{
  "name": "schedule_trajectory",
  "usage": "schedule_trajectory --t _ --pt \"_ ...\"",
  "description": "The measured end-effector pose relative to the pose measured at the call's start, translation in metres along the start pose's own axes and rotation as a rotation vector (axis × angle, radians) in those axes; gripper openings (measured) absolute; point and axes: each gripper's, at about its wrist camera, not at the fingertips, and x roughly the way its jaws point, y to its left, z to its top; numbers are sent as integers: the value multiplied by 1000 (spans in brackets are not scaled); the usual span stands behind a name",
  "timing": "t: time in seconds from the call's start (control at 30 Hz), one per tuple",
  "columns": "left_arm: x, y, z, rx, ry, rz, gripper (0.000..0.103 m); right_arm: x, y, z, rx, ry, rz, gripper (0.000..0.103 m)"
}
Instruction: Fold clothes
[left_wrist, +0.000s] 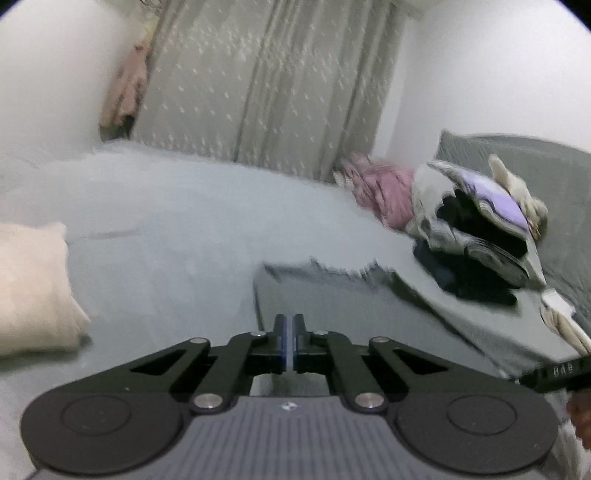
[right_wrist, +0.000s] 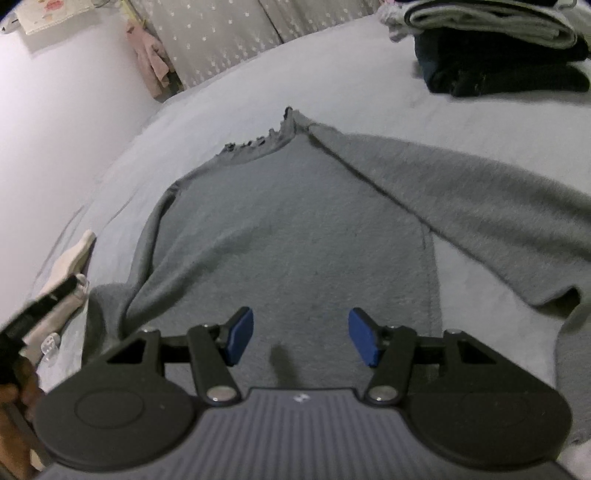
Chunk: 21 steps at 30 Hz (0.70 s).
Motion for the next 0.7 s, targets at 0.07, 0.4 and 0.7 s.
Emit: schedule_trajectory --t 0.07,0.4,0.7 --pt "0 9 14 -9 -14 58 1 -2 -1 2 -2 -11 -7 62" --pt "50 74 56 -88 148 625 1 -13 -28 15 17 -65 -99 63" --pt "89 50 69 -93 215 358 56 0 -38 57 -95 -154 -213 65"
